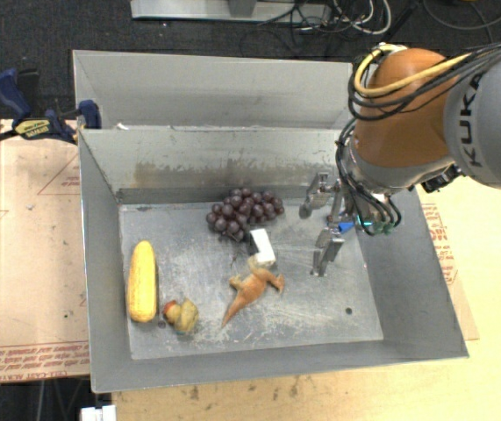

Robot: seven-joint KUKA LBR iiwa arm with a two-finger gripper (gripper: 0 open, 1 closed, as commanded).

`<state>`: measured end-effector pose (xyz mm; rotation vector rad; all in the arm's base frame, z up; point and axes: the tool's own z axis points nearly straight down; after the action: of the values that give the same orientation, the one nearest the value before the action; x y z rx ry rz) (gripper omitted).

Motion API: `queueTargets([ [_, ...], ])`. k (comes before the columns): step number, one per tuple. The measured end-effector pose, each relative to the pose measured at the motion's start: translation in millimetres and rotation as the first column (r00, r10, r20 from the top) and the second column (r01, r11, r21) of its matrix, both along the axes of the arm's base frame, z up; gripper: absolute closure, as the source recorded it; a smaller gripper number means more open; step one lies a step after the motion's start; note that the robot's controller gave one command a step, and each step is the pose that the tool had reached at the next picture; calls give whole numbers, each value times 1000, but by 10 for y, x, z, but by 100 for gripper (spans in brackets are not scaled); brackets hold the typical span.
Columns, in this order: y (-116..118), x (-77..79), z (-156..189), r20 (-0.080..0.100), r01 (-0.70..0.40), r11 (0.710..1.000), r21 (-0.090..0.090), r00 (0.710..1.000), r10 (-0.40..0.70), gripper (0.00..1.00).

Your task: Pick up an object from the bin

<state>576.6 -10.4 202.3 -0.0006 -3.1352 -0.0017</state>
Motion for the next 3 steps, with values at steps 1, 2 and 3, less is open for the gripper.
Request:
queueTargets([
  [1,0,16,42,8,0,1000,0,1000,0,0],
  [2,146,-27,-253,14,-68,998,-2,998,68,0],
  [3,418,20,-874,12,-192,981,-1,981,192,0],
])
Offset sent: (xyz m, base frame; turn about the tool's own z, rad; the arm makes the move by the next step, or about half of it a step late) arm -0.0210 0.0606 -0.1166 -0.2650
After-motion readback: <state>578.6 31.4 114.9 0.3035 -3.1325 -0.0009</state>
